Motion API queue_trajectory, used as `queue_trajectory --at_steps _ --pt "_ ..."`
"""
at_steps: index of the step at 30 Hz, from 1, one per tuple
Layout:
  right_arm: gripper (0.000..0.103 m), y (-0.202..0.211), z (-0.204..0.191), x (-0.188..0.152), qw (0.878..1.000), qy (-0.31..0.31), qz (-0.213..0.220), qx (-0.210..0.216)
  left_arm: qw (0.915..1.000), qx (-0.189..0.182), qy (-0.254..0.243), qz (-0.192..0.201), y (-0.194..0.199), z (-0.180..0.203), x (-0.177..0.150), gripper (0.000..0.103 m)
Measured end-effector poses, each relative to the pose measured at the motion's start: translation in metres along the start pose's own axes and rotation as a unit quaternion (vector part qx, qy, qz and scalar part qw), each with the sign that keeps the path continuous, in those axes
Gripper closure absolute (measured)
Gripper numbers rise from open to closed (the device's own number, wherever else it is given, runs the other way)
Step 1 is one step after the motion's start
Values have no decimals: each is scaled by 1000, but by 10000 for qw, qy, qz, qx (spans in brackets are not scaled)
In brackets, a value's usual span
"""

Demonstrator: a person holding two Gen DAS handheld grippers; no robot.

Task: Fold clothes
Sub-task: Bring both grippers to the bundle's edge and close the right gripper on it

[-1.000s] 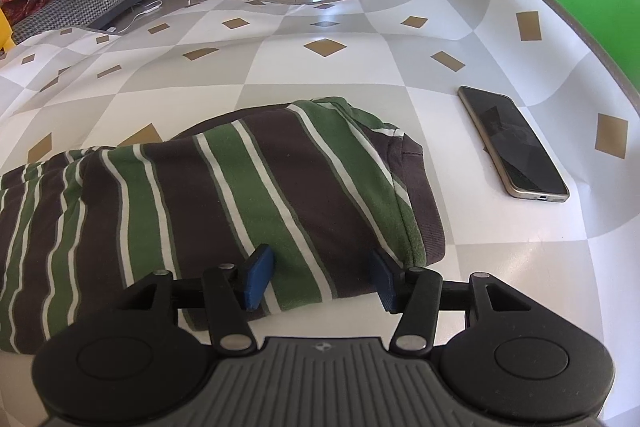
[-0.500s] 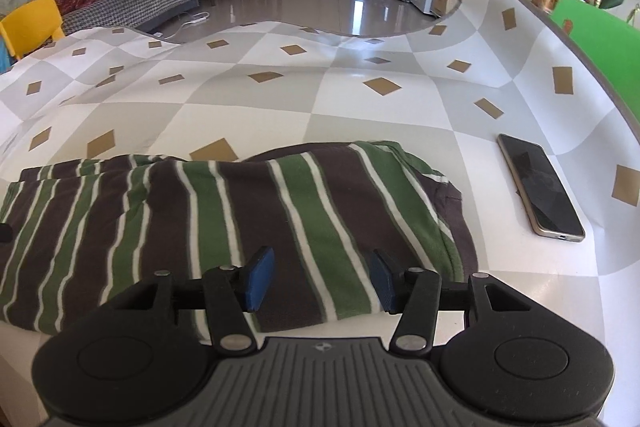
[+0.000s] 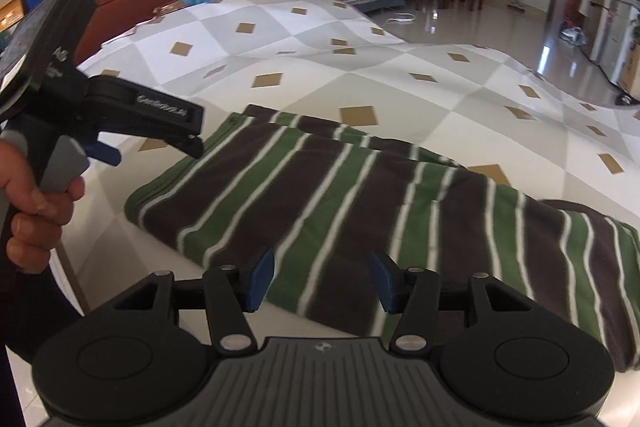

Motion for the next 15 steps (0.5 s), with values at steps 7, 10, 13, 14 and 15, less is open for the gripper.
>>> queue_trajectory --at_steps 7,10,13,14,15 --pt "54 -16 -57 1 9946 648 111 808 9999 69 92 -48 1 -19 7 0" --pt "54 -25 -72 0 9914 850 117 987 9999 54 110 -53 3 -24 10 0" --pt "54 -33 -84 0 9882 1034 152 1119 9999 18 116 -60 5 -26 13 0" --pt "54 -35 -87 0 9873 1088 164 1146 9999 3 126 -63 5 -26 15 0" --pt "54 -37 -90 0 9864 1142 176 1173 9999 -14 138 -65 6 -27 16 0"
Point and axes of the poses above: each gripper's, at about its wrist camera, not at the fingertips, and y roughly against the way its jaws point, z to its right, x to its top, the point moved 4 cm from there along -y, roughly the way its jaws point, and after that the axes turned 15 degrees about z, right-handed, at the moved point
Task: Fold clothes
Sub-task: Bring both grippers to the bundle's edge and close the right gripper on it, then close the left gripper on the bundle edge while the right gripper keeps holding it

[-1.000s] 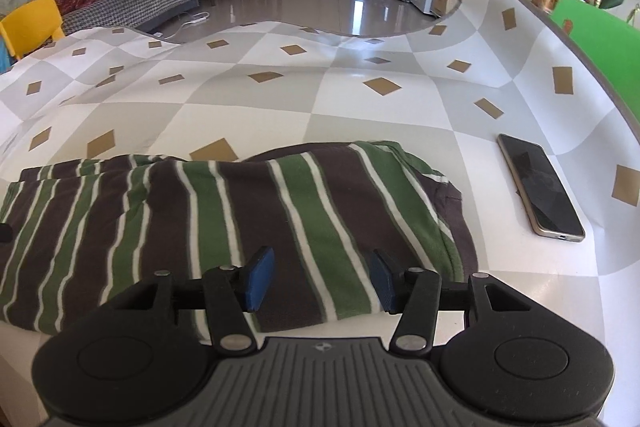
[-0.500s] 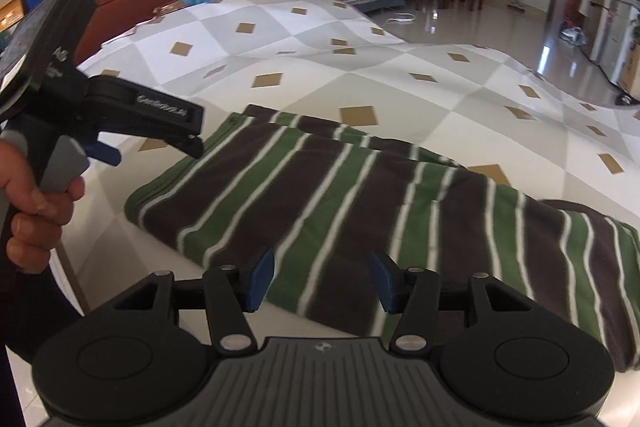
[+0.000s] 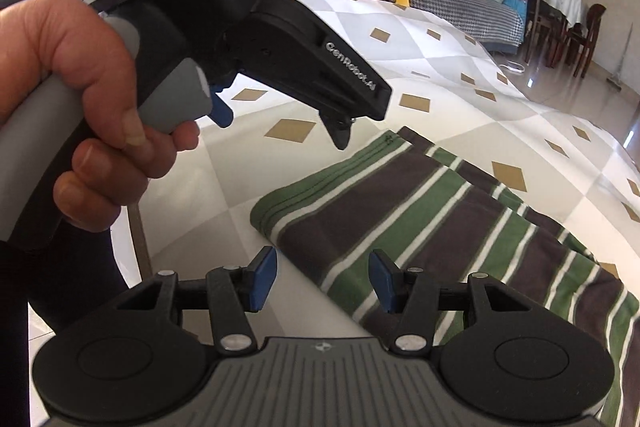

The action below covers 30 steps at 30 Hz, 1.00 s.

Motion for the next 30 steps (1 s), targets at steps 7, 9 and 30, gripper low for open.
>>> queue_trajectory --at_steps 7,9,30 --pt "54 -20 -15 -1 9983 555 82 151 9998 -101 155 -28 2 -4 9 0" --pt "54 -26 -18 -3 9974 700 65 173 9997 -121 202 -41 2 -5 11 0" --pt "97 -28 29 10 9952 -879 403 -142 9929 -651 766 -637 -12 -5 2 0"
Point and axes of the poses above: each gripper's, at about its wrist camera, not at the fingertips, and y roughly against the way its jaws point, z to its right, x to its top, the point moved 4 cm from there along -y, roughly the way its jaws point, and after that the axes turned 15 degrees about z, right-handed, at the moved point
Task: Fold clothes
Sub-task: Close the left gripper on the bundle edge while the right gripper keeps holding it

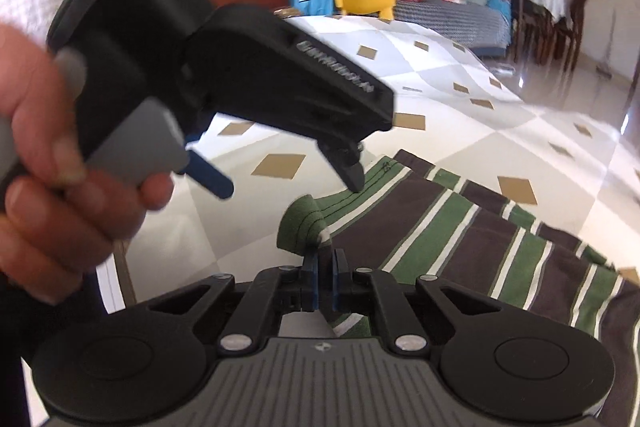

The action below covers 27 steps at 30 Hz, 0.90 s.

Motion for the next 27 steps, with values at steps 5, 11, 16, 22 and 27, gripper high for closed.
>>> queue_trajectory --at_steps 5,11,16,22,27 --pt "97 10 28 11 9950 -989 128 -78 9970 -542 460 -303 -8 4 -4 0" --pt "97 14 31 13 9947 -1016 137 -73 9898 -1183 573 -555 -23 28 -2 3" --pt "96 14 30 12 9970 -761 71 -132 9831 -1519 633 -799 -39 44 -2 42" --pt "81 16 24 8 9991 -311 57 -280 9826 -1585 527 -810 -44 51 -5 59" --pt "67 14 13 6 9993 225 43 -287 9825 -1622 438 -805 -42 53 -5 59"
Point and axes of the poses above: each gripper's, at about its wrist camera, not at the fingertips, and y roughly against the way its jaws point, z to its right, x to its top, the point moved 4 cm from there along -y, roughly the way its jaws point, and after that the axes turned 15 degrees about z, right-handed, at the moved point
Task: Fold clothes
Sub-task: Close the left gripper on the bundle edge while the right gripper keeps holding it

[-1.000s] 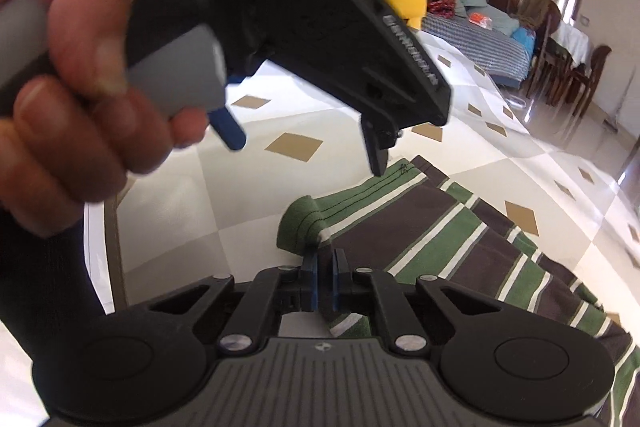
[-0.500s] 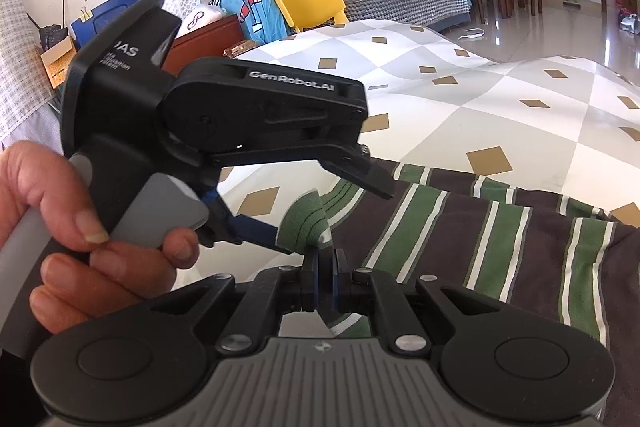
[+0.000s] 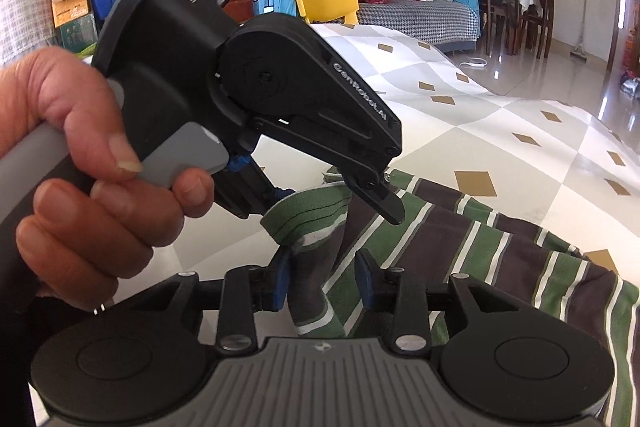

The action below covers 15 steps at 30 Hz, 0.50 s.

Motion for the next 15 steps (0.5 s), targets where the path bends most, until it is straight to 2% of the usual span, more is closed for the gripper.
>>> queue_trajectory --at_steps 6,15 --pt "64 -6 -18 -9 9975 690 -113 111 10000 32 -56 -67 1 2 1 59" --pt "61 -26 -29 -23 9932 1158 -89 -38 9995 87 -34 -286 2 3 1 59"
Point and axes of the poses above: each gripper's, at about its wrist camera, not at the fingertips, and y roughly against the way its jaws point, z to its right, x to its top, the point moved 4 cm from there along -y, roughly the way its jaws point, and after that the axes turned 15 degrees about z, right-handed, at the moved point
